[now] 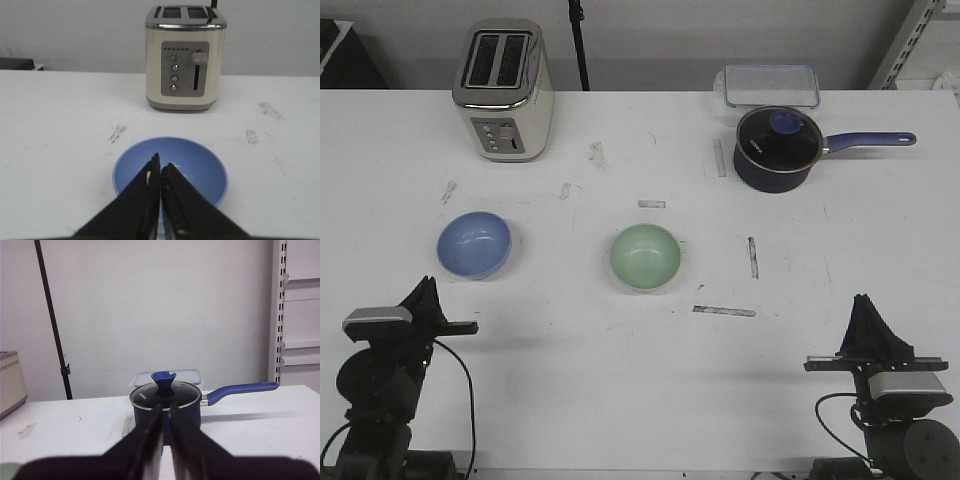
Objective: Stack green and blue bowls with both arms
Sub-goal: 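Reach the left gripper to the light blue bowl rim and grasp it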
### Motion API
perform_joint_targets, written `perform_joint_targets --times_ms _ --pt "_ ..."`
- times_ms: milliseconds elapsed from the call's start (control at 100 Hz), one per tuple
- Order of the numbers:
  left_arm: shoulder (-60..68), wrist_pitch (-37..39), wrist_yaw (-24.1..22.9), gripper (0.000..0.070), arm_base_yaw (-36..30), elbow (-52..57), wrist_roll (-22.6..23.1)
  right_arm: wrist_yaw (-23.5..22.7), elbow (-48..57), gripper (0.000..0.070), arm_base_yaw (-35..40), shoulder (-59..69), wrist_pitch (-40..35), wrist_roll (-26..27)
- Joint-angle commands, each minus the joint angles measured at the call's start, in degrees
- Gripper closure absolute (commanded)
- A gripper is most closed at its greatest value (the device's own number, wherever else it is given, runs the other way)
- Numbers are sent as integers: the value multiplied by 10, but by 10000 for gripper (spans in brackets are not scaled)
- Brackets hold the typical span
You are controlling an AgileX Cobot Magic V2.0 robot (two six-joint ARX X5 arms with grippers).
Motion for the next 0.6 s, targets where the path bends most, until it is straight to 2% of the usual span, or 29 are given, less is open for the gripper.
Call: perform_joint_targets --times_ms 0,250,390,590 --pt "44 -15 0 698 1 42 -3 2 4 686 1 -1 6 6" --pt "214 -154 7 698 1 195 -20 2 4 686 1 -1 6 6" --pt "283 -241 61 698 -1 272 -73 2 4 686 1 -1 6 6" --pt "374 -318 72 698 12 365 -93 2 4 686 1 -1 6 6"
